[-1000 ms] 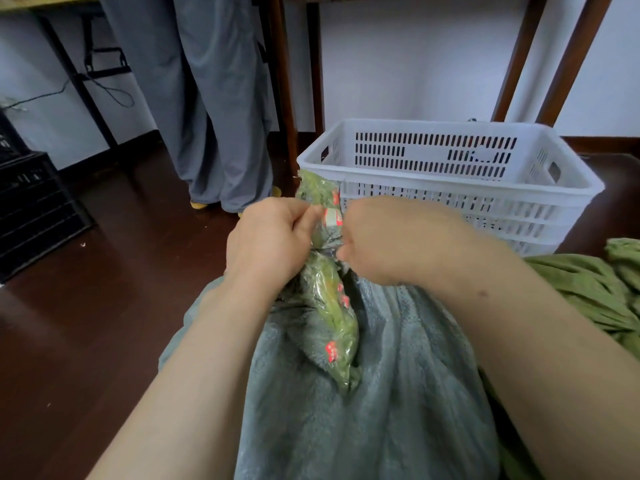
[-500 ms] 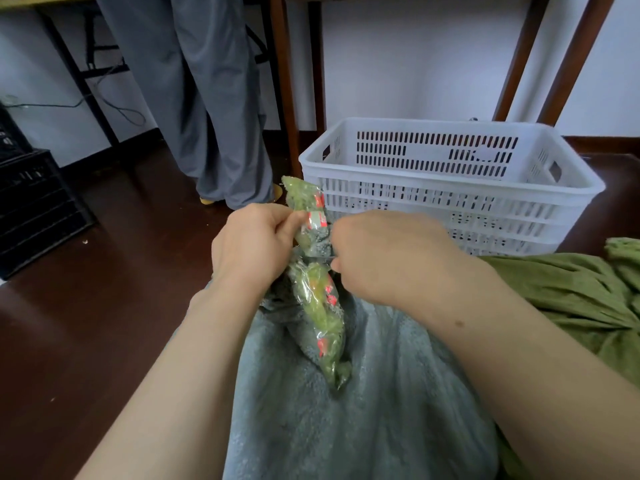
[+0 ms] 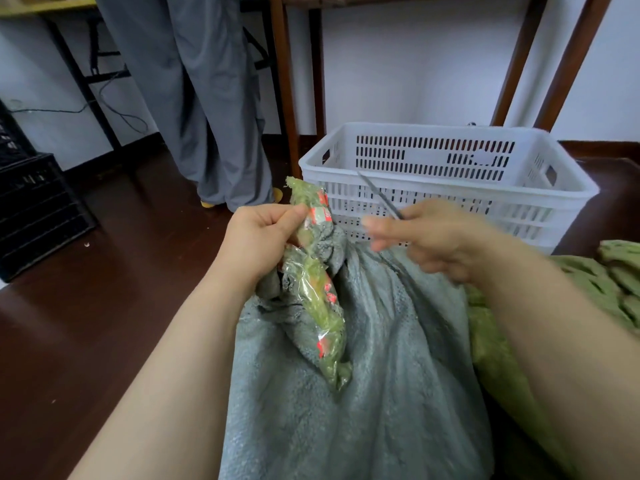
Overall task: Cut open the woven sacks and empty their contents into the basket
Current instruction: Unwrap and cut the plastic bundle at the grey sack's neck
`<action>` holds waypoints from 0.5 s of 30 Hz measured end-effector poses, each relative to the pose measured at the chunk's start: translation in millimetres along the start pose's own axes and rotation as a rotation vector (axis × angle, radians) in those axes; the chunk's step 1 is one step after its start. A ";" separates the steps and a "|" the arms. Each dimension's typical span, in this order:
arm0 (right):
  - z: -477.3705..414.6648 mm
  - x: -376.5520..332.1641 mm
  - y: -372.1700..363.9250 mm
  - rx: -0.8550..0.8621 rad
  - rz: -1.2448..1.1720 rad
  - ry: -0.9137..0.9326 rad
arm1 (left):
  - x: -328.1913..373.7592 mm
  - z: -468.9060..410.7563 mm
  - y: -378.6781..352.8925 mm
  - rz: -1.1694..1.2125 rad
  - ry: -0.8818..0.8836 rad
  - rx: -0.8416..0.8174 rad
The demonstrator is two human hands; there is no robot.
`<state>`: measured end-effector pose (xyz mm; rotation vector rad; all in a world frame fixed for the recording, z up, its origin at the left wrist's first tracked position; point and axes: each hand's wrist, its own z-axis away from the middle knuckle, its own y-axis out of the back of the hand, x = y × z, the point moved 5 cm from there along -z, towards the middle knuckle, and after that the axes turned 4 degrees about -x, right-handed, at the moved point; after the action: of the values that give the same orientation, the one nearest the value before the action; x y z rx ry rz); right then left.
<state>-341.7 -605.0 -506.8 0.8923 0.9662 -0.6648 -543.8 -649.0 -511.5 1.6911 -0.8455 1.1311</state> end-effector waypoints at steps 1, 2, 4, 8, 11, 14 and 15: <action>-3.2 3.6 -11.3 -0.006 -0.038 0.022 | 3.6 1.7 -3.7 0.022 0.002 -0.011; -6.2 7.3 -23.3 -0.022 -0.070 0.039 | 7.5 3.3 -7.2 0.039 -0.002 -0.021; -11.3 11.8 -42.5 -0.040 -0.114 0.058 | 15.3 5.9 -10.0 0.066 -0.010 -0.040; -22.6 11.6 -35.3 0.102 -0.364 0.079 | 21.7 9.3 -7.9 -0.073 0.039 -0.158; -27.6 10.1 -18.4 0.151 -0.488 0.089 | 21.0 11.1 -10.7 -0.189 0.021 -0.246; -30.8 13.4 -15.6 0.154 -0.506 0.081 | 20.1 6.5 -9.9 -0.420 0.003 -0.184; -32.3 15.7 -17.8 0.136 -0.508 0.072 | 22.0 4.3 -9.8 -0.574 -0.039 -0.160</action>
<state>-362.4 -587.0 -536.0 0.7961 1.2384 -1.1462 -526.1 -650.7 -494.6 1.6731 -0.4113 0.6228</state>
